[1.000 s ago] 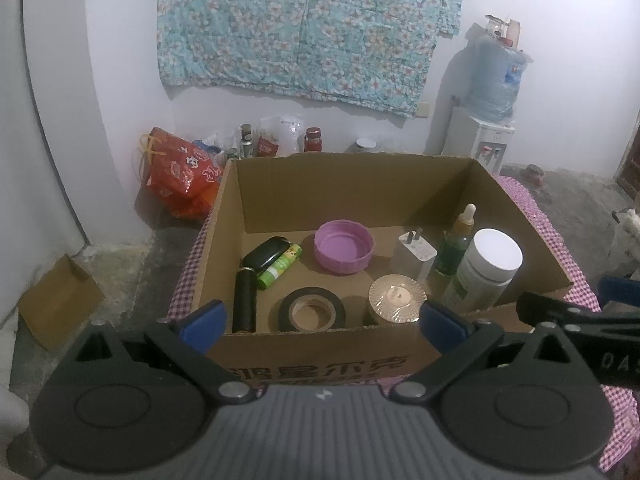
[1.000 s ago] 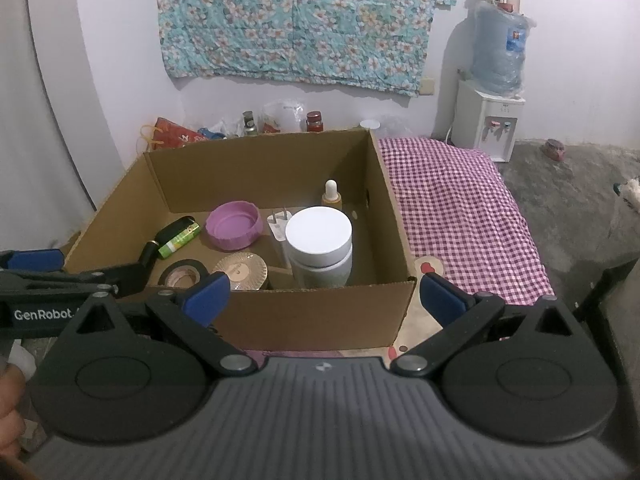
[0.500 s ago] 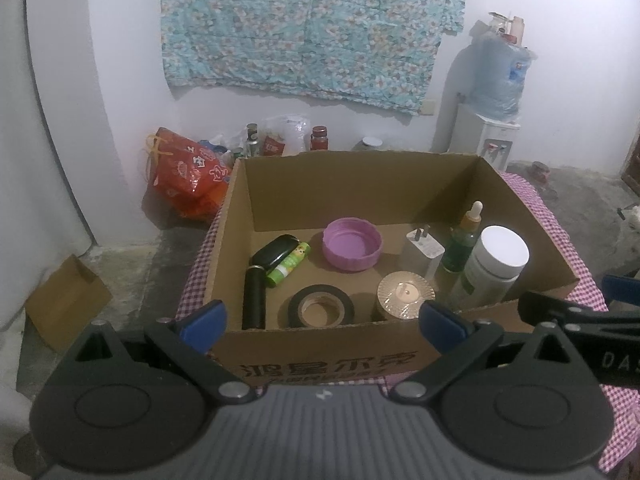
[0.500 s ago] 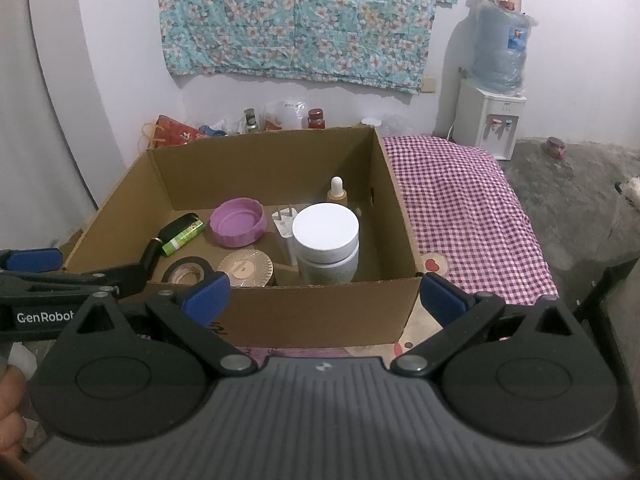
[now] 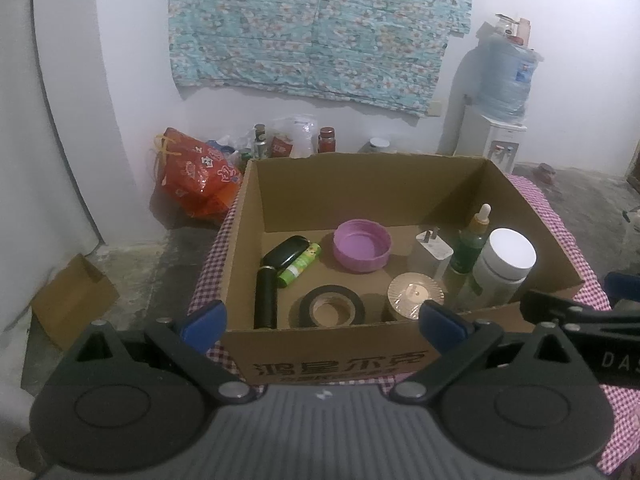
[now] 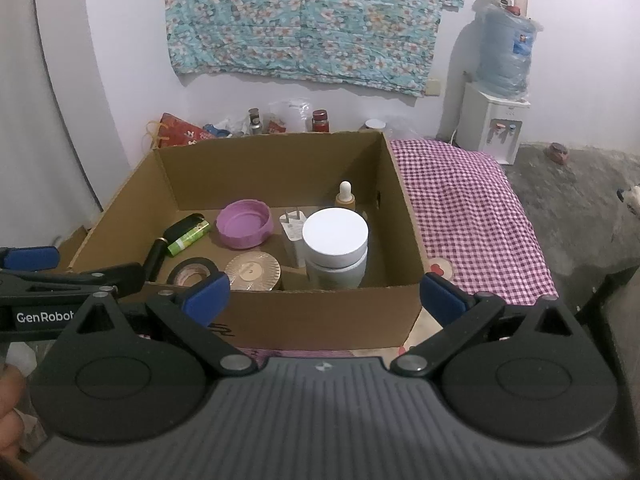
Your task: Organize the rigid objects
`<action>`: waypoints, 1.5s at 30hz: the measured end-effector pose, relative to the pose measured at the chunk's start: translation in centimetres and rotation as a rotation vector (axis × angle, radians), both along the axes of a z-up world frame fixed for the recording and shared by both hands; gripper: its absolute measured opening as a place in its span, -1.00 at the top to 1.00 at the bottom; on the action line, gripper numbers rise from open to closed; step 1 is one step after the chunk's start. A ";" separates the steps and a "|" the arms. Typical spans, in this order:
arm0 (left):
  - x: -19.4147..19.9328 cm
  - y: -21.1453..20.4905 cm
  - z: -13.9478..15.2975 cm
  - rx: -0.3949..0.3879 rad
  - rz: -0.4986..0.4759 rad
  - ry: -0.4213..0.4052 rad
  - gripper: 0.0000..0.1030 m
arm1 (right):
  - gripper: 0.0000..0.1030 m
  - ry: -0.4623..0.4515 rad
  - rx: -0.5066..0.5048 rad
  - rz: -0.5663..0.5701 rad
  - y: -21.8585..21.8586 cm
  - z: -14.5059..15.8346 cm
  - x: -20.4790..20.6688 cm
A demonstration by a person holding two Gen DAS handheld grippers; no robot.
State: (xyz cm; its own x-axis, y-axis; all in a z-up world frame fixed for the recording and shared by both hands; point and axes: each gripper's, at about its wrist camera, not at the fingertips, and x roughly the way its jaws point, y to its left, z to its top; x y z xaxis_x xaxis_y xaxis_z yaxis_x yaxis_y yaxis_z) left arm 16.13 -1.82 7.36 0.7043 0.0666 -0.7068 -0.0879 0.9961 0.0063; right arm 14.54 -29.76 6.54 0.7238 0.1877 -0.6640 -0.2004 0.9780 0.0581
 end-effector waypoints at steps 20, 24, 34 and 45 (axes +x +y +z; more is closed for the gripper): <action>-0.2 0.2 0.3 -0.002 0.004 0.004 -0.99 | -0.97 0.002 0.000 0.006 0.0 0.2 0.1; -0.3 0.2 0.3 -0.002 0.005 0.004 -0.99 | -0.97 0.003 0.003 0.006 0.0 0.3 0.0; -0.7 0.6 0.3 -0.001 0.011 0.006 -0.99 | -0.97 0.010 0.006 0.008 0.0 0.2 0.1; -0.9 0.7 0.3 0.001 0.013 0.008 -0.99 | -0.97 0.014 0.012 0.011 -0.1 0.2 0.2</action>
State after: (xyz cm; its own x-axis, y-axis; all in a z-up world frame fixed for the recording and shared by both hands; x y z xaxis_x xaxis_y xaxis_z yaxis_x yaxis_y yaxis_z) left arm 15.23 -1.12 7.64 0.6975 0.0769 -0.7125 -0.1013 0.9948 0.0082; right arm 14.75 -29.82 6.72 0.7121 0.2031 -0.6721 -0.2099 0.9751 0.0723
